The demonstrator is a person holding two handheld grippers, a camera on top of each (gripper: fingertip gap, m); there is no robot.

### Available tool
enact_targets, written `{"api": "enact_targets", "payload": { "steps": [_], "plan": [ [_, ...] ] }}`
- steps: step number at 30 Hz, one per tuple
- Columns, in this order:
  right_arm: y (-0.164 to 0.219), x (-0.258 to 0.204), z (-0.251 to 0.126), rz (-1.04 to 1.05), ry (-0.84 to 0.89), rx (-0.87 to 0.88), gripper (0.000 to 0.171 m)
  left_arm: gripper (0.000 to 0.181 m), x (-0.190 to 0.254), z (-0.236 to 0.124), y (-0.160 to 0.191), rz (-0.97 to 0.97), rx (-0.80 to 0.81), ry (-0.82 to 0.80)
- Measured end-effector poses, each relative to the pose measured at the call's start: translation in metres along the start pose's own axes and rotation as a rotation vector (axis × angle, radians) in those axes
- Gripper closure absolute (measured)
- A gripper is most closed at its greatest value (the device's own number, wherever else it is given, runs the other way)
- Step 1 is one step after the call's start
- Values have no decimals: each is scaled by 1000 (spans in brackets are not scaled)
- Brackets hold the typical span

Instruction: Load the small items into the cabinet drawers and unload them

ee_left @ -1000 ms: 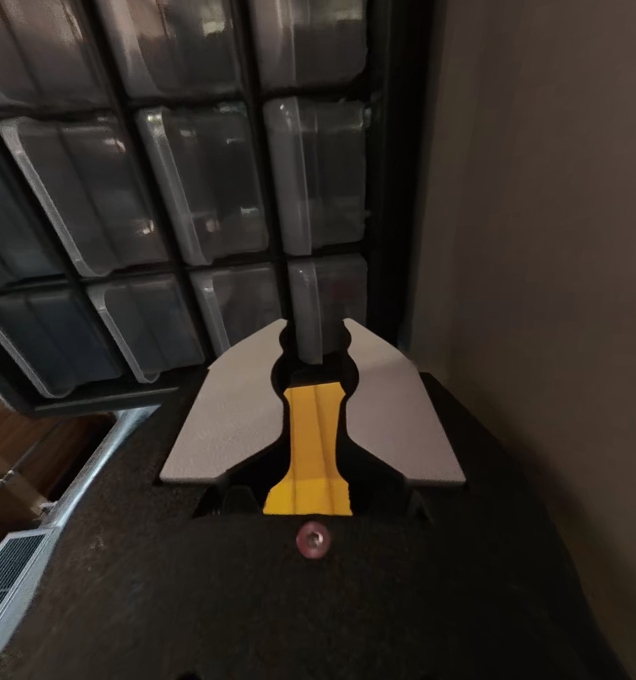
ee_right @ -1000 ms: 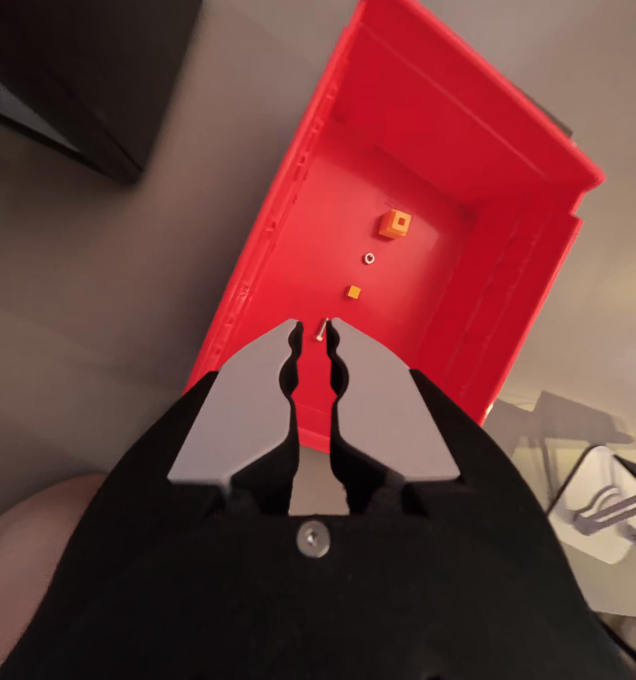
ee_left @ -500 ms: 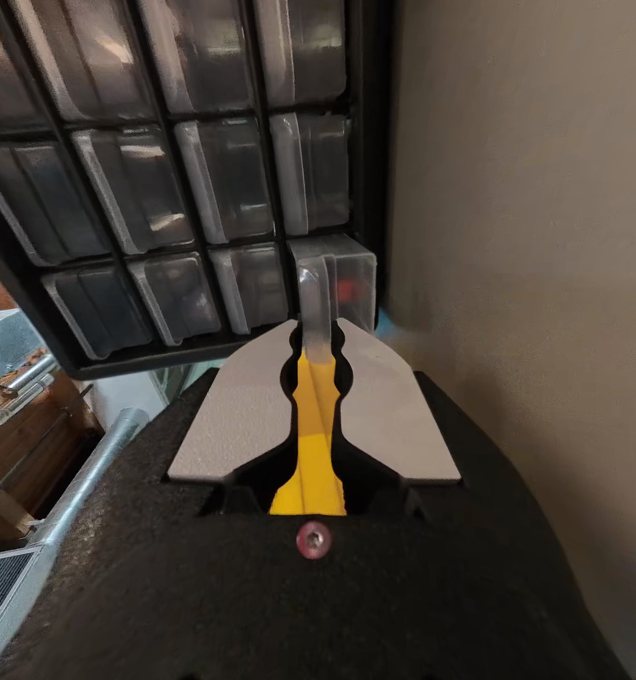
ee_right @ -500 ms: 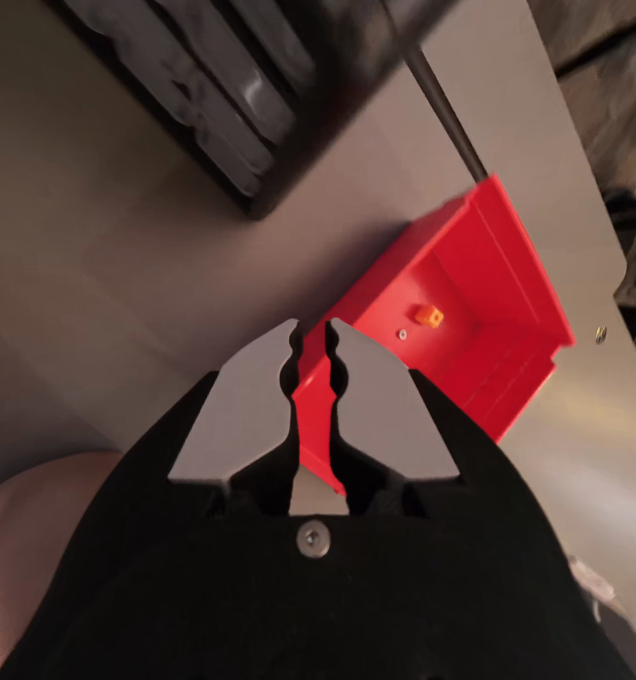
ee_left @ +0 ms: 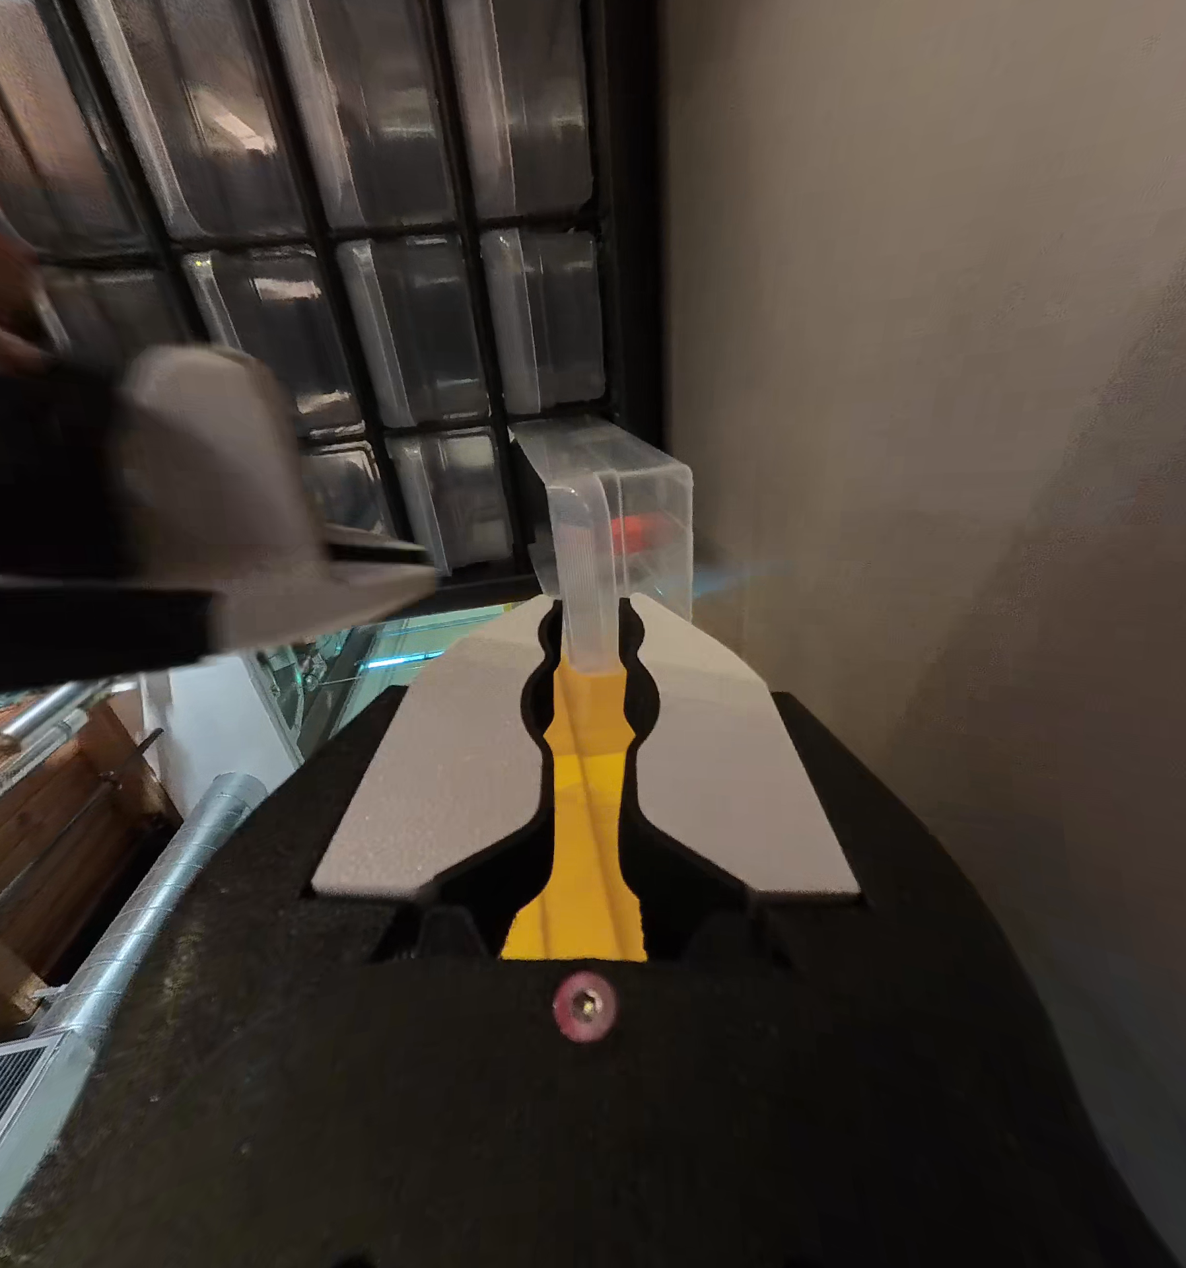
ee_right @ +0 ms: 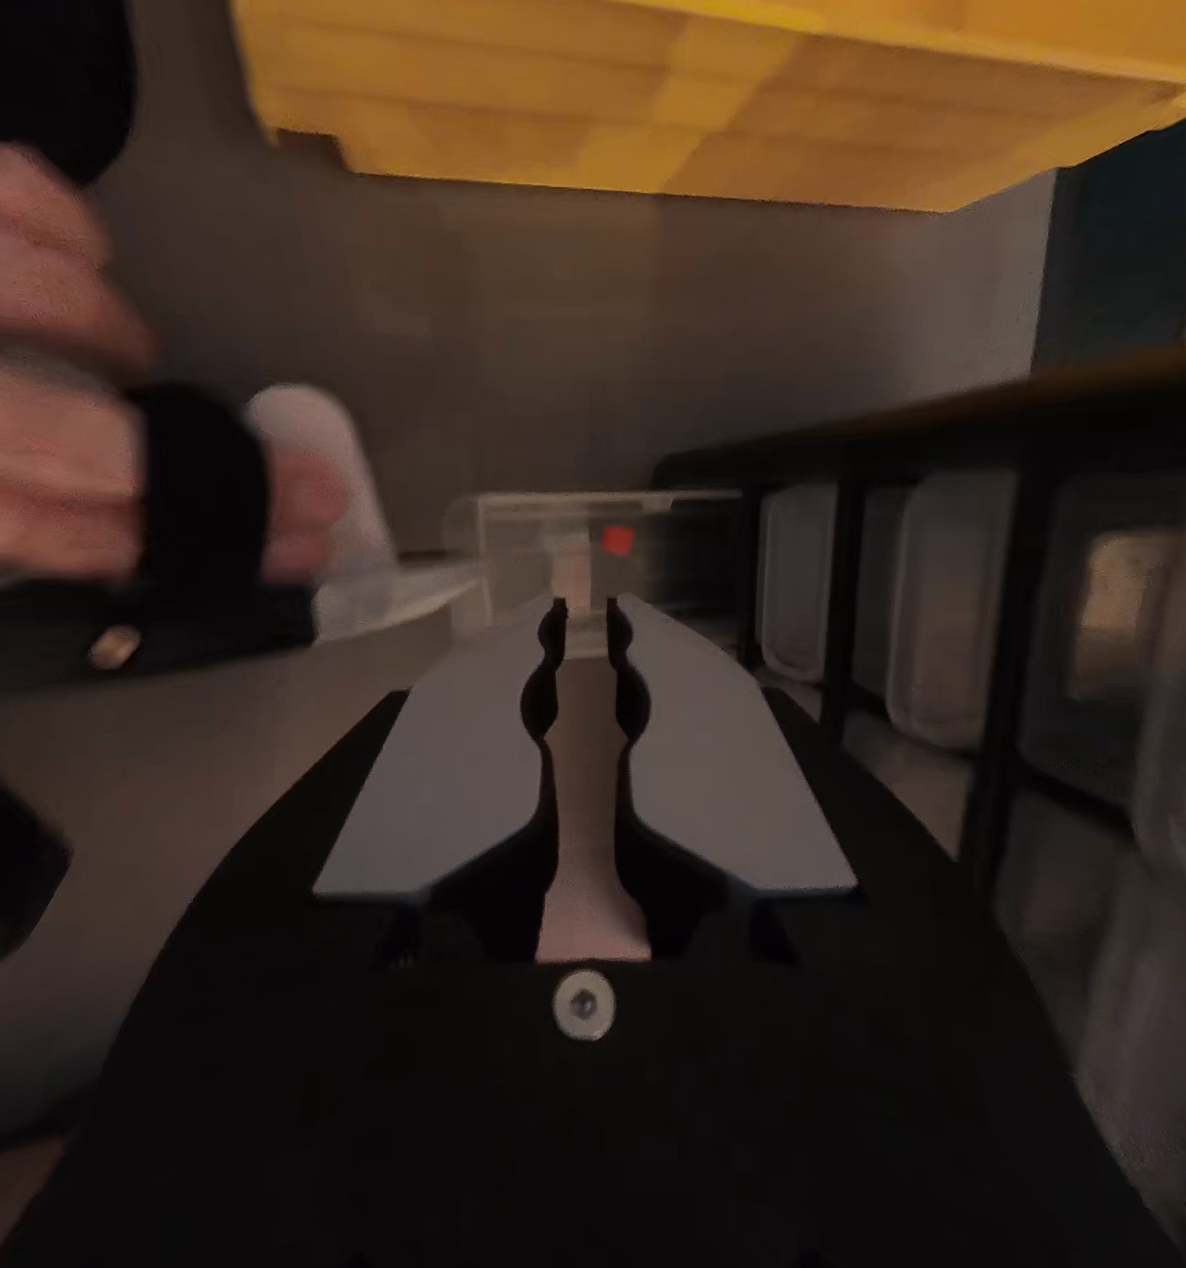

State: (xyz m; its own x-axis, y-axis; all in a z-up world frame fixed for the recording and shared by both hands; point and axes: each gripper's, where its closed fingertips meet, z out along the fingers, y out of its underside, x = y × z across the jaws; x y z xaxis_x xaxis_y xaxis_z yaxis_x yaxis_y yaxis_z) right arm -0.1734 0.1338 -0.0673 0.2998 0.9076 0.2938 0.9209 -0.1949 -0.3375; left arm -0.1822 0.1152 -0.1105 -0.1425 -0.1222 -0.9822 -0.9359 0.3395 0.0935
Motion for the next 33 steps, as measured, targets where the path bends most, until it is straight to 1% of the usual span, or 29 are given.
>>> {"api": "enact_targets", "payload": {
  "steps": [3, 4, 6, 7, 10, 16, 19, 20, 21, 29, 33],
  "plan": [
    [2, 13, 36, 51, 11, -67, 158, 166, 0, 0, 0, 13, -6, 4],
    [5, 14, 45, 64, -11, -89, 157, 166, 0, -1, 1, 16, -10, 8],
    [13, 11, 60, 80, -49, -158, 149, 166, 1, -1, 1, 16, -15, 17],
    [15, 9, 64, 73, -56, -183, 150, 166, 2, -2, 1, 13, -15, 26],
    [3, 14, 65, 63, -20, -155, 151, 166, 2, -3, 2, 8, -19, 39],
    [11, 6, 68, 59, -74, -293, 150, 165, 3, -9, -2, 7, -4, 61],
    [18, 5, 70, 53, -61, -364, 151, 165, 5, -13, -7, 16, 9, 68],
    [23, -1, 71, 51, -96, -395, 151, 165, 6, -14, -8, 16, 12, 74],
    [24, -6, 71, 45, -122, -405, 158, 165, 6, -14, -8, 15, 10, 79],
    [19, 0, 72, 12, -80, -380, 159, 165, 6, -14, -7, 4, 16, 87],
    [19, 3, 53, 25, -69, -337, 159, 165, 6, -14, -9, -9, 28, 86]
  ]
}}
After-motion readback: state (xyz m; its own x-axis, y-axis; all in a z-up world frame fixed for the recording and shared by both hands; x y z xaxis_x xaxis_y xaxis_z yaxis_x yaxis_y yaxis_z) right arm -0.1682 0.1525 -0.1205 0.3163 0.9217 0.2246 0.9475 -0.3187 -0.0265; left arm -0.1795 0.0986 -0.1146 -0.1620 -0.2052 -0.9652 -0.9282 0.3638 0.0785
